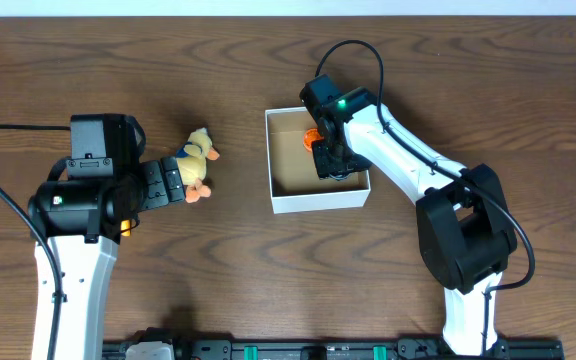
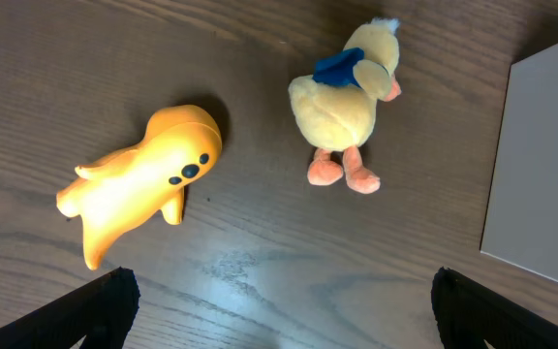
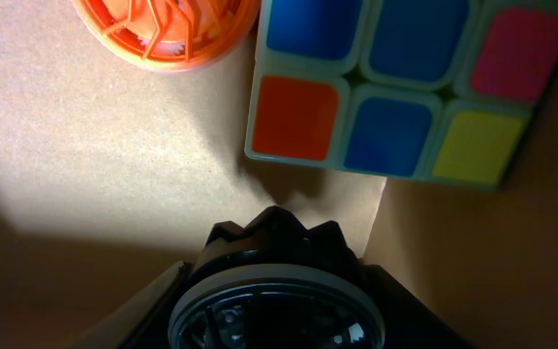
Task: Pack container
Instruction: 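Lower the black toy into the box and open the right gripper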
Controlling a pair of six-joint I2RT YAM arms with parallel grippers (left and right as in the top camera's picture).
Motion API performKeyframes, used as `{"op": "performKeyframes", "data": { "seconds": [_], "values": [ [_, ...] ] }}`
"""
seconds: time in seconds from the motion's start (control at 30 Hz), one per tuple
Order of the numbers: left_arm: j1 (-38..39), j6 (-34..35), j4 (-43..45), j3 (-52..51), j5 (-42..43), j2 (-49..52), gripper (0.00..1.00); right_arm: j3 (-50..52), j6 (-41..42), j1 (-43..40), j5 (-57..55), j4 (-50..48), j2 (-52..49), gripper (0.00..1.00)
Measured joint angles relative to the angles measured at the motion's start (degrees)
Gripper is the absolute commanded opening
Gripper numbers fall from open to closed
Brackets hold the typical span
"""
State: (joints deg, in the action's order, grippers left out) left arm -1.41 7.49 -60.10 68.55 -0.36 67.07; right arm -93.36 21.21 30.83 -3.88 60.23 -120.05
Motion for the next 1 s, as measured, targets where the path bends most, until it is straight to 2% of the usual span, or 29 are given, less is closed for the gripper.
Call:
{"op": "performKeyframes", "data": {
  "seconds": [0.17, 0.3, 0.37, 0.57, 0.73, 1.0],
  "values": [
    [0.00, 0.00, 0.00, 0.00, -0.02, 0.00, 0.98, 0.00, 0.00, 0.00, 0.00, -0.13, -0.02, 0.38],
    [0.00, 0.02, 0.00, 0.00, 0.00, 0.00, 0.98, 0.00, 0.00, 0.00, 0.00, -0.33, -0.02, 0.46],
    [0.00, 0.00, 0.00, 0.00, -0.02, 0.00, 0.98, 0.00, 0.02, 0.02, 0.00, -0.33, -0.02, 0.57],
    [0.00, 0.00, 0.00, 0.00, 0.00, 0.00, 0.98, 0.00, 0.09, 0.02, 0.02, -0.48, -0.02, 0.58],
    [0.00, 0.00, 0.00, 0.00, -0.02, 0.00, 0.98, 0.00, 1.05, 0.02, 0.02, -0.57, -0.02, 0.69],
    [0.00, 0.00, 0.00, 0.00, -0.02, 0.00, 0.98, 0.00, 2.03, 0.02, 0.02, -0.59, -0.02, 0.69]
  ]
}}
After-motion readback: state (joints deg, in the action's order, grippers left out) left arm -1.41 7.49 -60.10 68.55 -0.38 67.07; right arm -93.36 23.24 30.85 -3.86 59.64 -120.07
